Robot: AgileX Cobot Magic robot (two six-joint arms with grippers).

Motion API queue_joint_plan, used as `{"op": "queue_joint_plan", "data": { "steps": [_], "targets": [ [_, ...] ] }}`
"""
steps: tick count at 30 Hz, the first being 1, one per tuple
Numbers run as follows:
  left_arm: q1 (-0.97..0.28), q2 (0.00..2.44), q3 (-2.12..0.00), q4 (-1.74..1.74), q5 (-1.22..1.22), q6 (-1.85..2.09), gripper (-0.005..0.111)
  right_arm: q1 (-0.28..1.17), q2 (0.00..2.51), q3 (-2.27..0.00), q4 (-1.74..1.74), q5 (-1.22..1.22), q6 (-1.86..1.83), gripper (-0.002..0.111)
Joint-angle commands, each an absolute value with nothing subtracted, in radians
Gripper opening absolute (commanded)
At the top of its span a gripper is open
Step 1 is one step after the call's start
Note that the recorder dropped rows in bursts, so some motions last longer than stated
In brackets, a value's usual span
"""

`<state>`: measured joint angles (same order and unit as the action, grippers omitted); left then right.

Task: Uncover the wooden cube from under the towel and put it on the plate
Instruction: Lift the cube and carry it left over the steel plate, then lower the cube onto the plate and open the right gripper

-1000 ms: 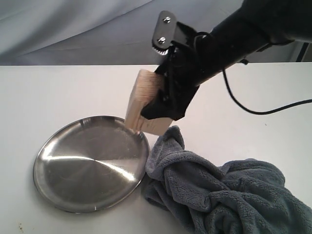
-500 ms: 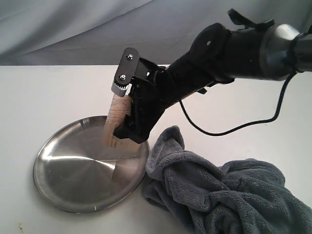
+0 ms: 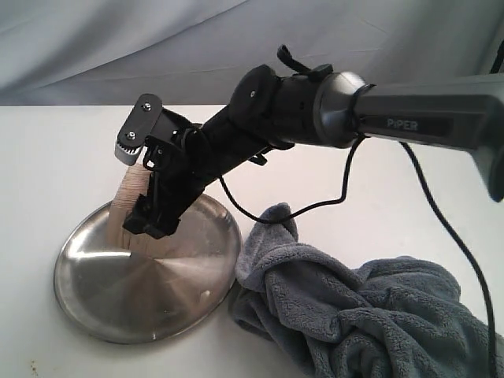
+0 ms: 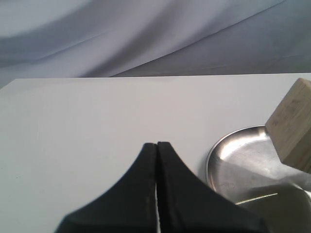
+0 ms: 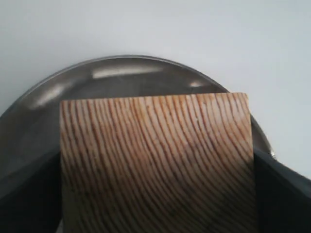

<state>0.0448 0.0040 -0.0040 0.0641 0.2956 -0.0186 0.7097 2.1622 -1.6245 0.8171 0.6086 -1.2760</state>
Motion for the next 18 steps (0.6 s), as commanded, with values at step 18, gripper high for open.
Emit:
{"op": "queue_joint_plan", "data": {
  "steps": [18],
  "targets": [
    [0.046, 0.0, 0.0, 0.062, 0.285, -0.022, 0.0, 0.715, 2.203, -1.655, 0.689, 0.622, -1.166, 0.0]
  ]
}}
